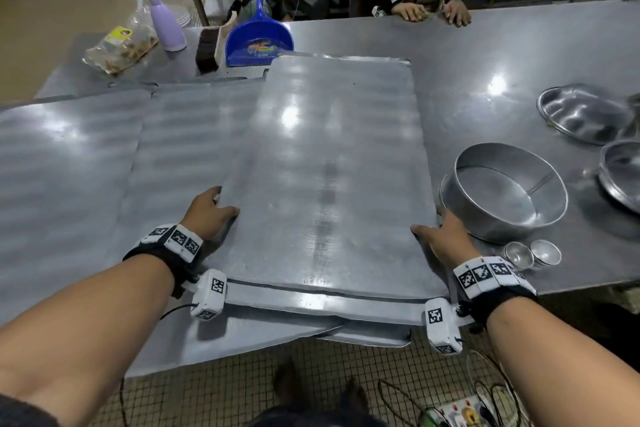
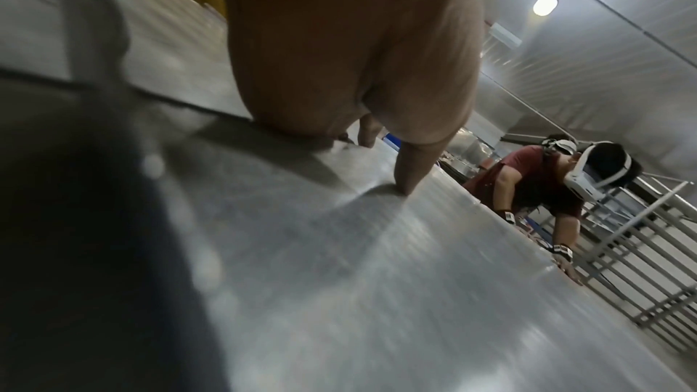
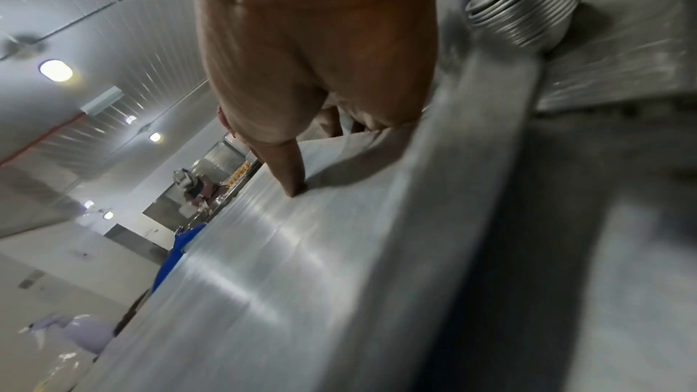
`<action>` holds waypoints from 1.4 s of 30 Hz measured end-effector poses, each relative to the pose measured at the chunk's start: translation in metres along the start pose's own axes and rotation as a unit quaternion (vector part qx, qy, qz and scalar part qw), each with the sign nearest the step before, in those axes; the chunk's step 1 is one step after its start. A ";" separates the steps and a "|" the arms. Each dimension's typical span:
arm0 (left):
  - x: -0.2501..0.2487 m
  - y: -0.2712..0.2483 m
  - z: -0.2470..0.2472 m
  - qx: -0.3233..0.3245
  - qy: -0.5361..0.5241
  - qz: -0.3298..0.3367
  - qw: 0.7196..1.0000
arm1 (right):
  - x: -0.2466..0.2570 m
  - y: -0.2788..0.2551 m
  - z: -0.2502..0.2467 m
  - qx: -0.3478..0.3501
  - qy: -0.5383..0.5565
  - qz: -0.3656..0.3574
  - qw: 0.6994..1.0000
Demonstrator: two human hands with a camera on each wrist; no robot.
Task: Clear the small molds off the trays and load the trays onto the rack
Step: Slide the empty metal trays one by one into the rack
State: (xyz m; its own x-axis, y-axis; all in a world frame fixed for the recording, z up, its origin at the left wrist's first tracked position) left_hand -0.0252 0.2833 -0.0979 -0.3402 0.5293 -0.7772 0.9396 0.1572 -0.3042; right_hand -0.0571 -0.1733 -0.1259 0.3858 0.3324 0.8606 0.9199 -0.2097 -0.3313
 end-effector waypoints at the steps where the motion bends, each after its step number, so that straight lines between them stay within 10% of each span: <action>1: 0.001 -0.005 0.000 -0.008 -0.006 -0.003 1.000 | 0.004 -0.001 0.000 0.000 0.003 -0.007 1.000; 16: 0.033 -0.078 -0.013 -0.066 -0.054 -0.052 0.995 | 0.011 -0.015 0.023 0.050 0.056 -0.008 0.997; 23: 0.041 -0.097 -0.005 -0.017 0.146 -0.095 0.985 | -0.008 -0.004 0.016 0.077 -0.113 -0.001 0.991; 29: 0.004 -0.095 -0.006 0.013 0.289 -0.021 0.957 | 0.030 0.002 0.015 0.063 -0.365 -0.092 0.924; 37: -0.026 -0.142 0.059 0.264 0.323 0.085 0.905 | 0.052 -0.093 0.083 0.347 -0.422 -0.211 0.811; 42: -0.003 -0.162 0.091 0.302 0.394 0.180 0.849 | 0.037 -0.127 0.113 0.383 -0.471 -0.248 0.755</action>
State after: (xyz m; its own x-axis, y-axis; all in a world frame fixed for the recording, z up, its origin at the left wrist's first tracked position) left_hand -0.1797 0.1806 -0.0969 0.3199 0.8838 -0.3414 0.7054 -0.4627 -0.5369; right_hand -0.1519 -0.0304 -0.0961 -0.4722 0.7778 0.4148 0.5991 0.6283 -0.4964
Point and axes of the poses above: each hand's wrist, its own y-axis towards the middle knuckle, its own z-axis out of the palm, x = y × z, the point moved 4 cm from there along y, towards the middle knuckle, and after that the axes turned 3 degrees about x, right-handed, at the moved point
